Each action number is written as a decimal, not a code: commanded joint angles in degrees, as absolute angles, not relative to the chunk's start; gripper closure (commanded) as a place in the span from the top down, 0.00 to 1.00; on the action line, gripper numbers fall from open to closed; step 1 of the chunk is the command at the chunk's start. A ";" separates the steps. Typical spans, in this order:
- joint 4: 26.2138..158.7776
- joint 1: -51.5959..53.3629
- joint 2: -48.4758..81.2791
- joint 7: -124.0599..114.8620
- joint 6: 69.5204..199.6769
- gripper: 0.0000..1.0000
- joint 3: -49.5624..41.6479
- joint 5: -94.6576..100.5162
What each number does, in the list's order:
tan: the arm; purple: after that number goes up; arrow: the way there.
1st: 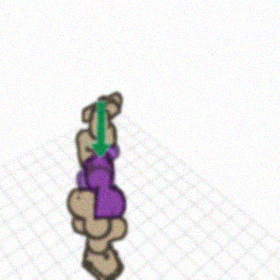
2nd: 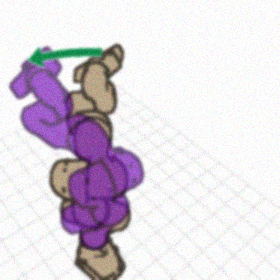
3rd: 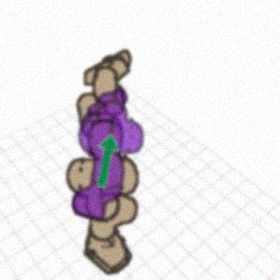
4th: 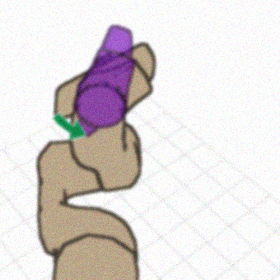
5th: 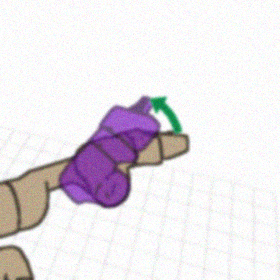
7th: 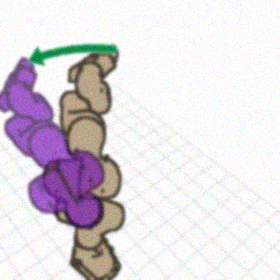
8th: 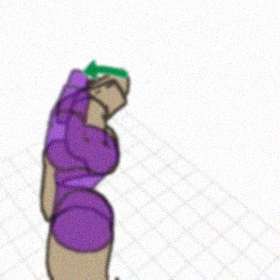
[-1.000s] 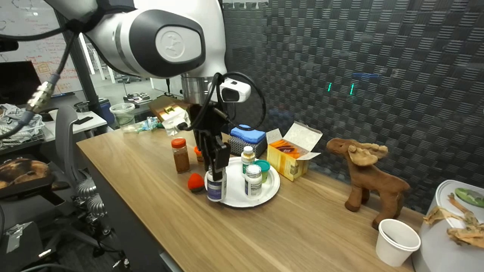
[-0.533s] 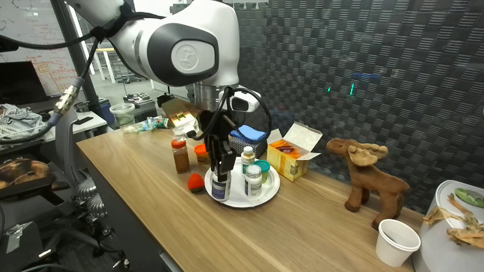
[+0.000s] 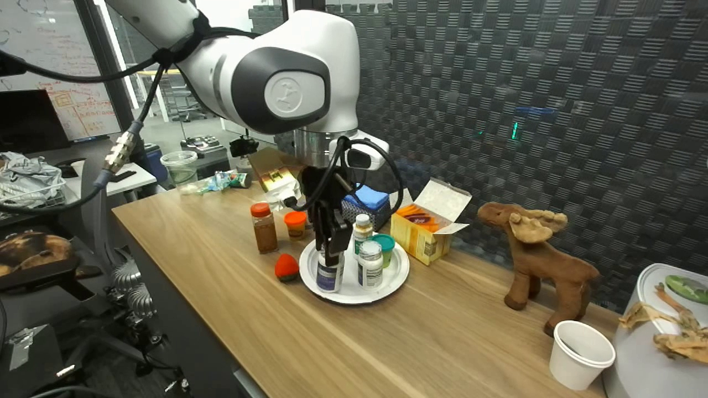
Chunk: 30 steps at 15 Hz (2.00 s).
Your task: Put the bottles and the red plushy on the table onto the plate
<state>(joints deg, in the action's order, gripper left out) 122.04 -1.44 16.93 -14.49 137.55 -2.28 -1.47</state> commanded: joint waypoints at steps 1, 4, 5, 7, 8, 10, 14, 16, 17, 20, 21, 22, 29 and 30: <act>120.13 -1.20 18.96 -15.18 139.35 0.19 -2.70 -2.92; 119.64 -1.09 19.69 -16.21 141.12 0.19 -2.94 -2.77; 119.51 -1.06 20.00 -16.45 141.85 0.19 -3.07 -2.67; 119.38 -0.87 20.72 -17.05 143.73 0.19 -3.56 -1.99; 119.42 -0.87 21.05 -17.09 144.47 0.19 -3.71 -1.97; 119.81 -0.64 21.36 -17.24 146.19 0.19 -4.16 -1.42; 122.54 -0.72 17.80 -15.06 146.72 0.77 -3.76 -1.38; 124.48 -0.54 14.42 -14.40 145.72 0.92 -3.52 -1.35; 125.61 -0.14 12.36 -14.69 145.16 0.99 -3.63 -0.80; 128.72 1.42 5.84 -15.74 143.22 1.00 -3.66 2.98; 129.34 1.78 3.82 -14.99 141.37 1.00 -2.98 4.09; 129.29 2.06 2.59 -13.85 139.35 1.00 -2.12 4.75; 121.39 5.43 6.11 -13.47 135.13 1.00 3.39 8.98; 120.03 5.86 7.37 -13.33 134.94 1.00 3.90 9.17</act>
